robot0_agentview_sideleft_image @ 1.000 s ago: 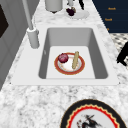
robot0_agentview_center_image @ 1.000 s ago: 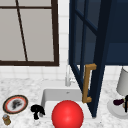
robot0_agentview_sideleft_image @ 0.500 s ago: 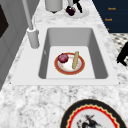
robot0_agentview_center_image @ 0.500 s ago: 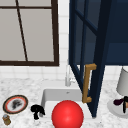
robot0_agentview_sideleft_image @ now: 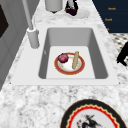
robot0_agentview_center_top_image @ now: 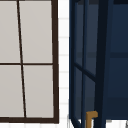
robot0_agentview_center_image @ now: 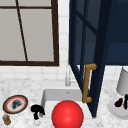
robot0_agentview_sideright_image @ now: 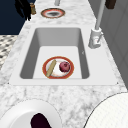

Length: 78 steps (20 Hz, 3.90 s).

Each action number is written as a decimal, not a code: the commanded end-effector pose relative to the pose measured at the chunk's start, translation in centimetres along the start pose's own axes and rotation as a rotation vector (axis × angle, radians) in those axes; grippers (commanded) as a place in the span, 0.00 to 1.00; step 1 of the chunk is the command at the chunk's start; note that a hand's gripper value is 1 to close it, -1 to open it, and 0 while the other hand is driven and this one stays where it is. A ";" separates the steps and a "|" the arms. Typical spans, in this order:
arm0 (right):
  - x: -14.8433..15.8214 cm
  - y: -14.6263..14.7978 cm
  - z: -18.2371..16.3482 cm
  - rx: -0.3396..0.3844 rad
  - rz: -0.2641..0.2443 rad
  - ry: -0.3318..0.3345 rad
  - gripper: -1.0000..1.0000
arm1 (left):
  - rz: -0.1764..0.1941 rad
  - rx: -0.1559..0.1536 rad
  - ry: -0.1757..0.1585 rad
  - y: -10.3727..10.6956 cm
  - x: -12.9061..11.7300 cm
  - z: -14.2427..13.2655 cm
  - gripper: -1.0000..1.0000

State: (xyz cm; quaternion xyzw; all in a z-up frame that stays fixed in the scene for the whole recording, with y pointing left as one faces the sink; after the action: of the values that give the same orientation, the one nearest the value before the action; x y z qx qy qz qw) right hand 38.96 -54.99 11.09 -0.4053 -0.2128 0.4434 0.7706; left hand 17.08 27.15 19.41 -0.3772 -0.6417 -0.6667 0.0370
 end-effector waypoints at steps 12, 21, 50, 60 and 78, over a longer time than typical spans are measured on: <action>0.4 -1.6 -1.9 -0.102 -0.047 0.043 1.00 | 0.000 0.000 0.000 0.0 0.0 0.0 0.50; 1.4 -4.4 -1.4 0.004 0.033 0.095 1.00 | 0.000 0.000 0.000 0.0 0.0 0.0 0.50; 5.7 -7.9 3.7 -0.087 0.051 0.233 1.00 | 0.000 0.000 0.000 0.0 0.0 0.0 0.50; 6.6 -9.5 9.1 -0.097 0.085 0.187 1.00 | 0.000 0.000 0.000 0.0 0.0 0.0 0.50; 5.4 -7.7 14.9 -0.088 0.047 0.173 1.00 | 0.000 0.000 0.000 0.0 0.0 0.0 0.50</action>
State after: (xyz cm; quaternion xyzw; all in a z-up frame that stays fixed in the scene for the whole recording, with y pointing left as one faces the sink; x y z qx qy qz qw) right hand 35.32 -45.96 26.04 -0.4763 -0.1487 0.4190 0.7586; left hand 17.08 27.15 19.41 -0.3772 -0.6417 -0.6667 0.0370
